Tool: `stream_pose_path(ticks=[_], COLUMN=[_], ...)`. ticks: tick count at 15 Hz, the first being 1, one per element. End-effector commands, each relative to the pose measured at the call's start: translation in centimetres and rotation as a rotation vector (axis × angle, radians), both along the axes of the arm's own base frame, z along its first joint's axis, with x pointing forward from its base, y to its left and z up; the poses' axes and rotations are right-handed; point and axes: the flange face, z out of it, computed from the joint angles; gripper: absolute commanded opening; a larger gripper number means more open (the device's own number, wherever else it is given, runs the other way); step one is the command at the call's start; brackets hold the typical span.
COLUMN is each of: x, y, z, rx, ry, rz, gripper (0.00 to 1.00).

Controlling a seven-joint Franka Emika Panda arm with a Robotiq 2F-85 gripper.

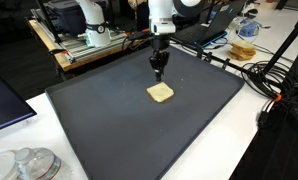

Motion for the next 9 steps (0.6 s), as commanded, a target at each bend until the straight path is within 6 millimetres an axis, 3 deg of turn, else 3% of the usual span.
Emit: stream_pose_path(ticks=[1,9], x=[1.6,2.1], y=[-0.6,-0.1], z=[-0.5,-2.3], rx=[0.024,0.091], ry=[0.08,0.138], rz=[0.022,-0.001], gripper=[0.05,0.05])
